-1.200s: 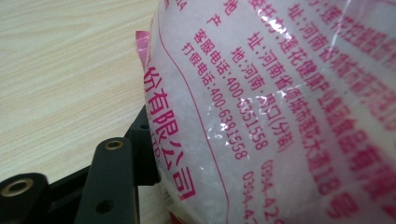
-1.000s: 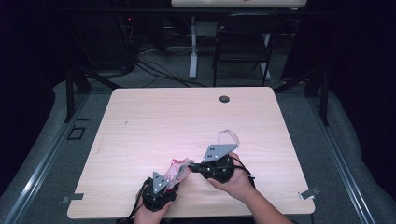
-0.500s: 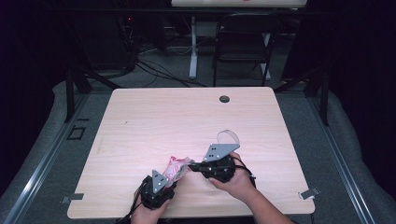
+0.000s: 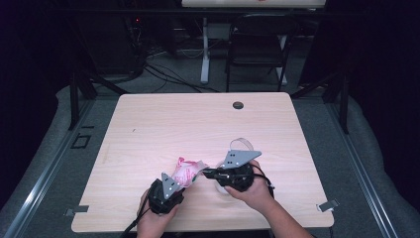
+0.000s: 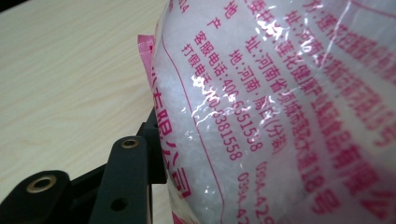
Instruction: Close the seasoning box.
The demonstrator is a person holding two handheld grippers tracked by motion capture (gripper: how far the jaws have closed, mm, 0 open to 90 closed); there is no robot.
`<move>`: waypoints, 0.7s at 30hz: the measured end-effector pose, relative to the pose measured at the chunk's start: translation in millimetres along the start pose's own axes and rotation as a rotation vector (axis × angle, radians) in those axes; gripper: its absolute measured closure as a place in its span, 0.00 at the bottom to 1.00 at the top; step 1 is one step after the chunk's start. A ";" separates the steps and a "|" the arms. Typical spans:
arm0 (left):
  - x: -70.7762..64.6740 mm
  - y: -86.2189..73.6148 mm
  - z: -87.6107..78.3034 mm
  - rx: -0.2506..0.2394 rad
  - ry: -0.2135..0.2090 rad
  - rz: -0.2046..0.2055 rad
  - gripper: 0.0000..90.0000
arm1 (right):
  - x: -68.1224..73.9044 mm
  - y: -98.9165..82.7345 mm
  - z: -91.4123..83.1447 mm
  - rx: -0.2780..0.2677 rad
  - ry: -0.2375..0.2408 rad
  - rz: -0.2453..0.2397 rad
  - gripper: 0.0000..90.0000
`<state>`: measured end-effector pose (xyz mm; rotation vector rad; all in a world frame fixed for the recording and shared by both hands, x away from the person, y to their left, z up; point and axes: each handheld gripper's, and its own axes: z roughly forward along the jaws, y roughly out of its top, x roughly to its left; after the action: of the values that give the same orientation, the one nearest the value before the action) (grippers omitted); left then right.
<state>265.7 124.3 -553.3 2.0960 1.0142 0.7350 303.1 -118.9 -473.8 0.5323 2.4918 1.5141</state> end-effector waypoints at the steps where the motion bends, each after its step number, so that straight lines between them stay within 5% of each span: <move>1: 0.4 2.2 -0.3 0.002 0.007 0.009 0.62 | -0.7 0.0 -0.9 -0.003 -0.003 0.001 0.97; 21: 15.5 25.8 -2.6 -0.018 0.071 0.068 0.63 | -14.8 2.2 -16.5 -0.029 -0.055 -0.003 0.77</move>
<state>283.4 126.0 -528.9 2.1104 0.9747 0.8551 311.7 -137.3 -464.6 0.5572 2.4246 1.5115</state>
